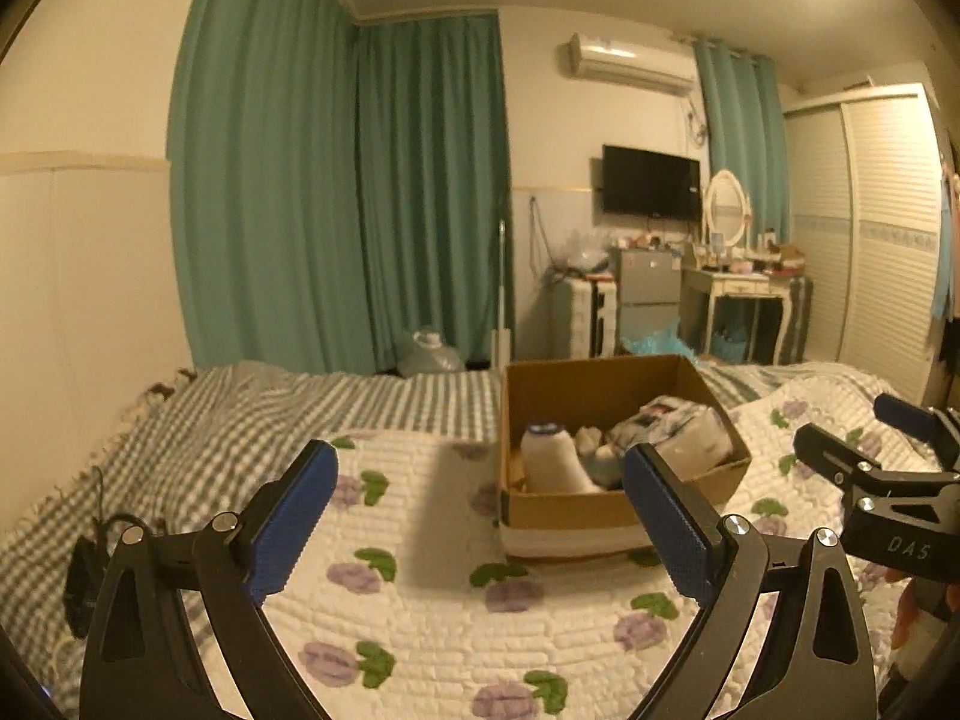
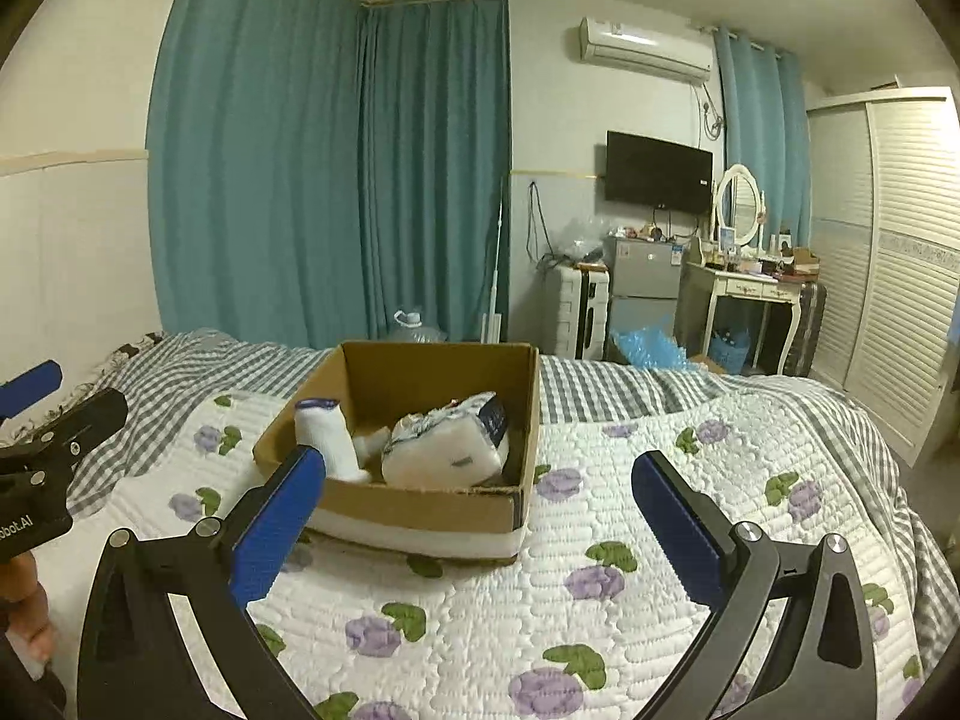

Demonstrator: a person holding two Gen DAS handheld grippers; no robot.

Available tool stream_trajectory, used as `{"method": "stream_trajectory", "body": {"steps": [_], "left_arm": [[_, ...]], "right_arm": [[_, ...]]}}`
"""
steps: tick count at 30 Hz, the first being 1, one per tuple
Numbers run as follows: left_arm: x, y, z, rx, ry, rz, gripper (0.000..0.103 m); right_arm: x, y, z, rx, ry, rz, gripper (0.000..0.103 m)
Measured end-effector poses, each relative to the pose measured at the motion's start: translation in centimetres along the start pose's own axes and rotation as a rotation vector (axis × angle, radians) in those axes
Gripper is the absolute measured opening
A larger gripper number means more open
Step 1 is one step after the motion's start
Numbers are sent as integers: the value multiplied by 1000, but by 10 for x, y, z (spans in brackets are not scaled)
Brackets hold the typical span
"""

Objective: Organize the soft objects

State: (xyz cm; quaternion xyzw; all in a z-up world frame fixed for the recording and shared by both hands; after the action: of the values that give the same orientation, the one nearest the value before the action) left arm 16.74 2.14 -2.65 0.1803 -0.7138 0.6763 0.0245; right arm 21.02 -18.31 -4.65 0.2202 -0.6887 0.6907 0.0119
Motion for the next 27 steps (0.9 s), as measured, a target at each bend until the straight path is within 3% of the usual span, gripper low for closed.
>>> {"method": "stream_trajectory", "body": {"steps": [27], "left_arm": [[-6,12,-1,3,48,-37,97]], "right_arm": [[3,5,-13,-4,-37,-3,103]]}}
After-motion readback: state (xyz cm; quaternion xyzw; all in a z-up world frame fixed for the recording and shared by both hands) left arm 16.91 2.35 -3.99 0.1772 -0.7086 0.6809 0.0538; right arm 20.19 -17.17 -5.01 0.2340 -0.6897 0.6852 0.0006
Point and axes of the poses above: each gripper's, at about its wrist camera, not at the fingertips, and x roughly against the way its jaws point, z to its right, y to its underside, the point moved 9 cm from there along -x, roughly the way its jaws point, and after that the axes turned 10 degrees about -y, right-handed, at the moved point
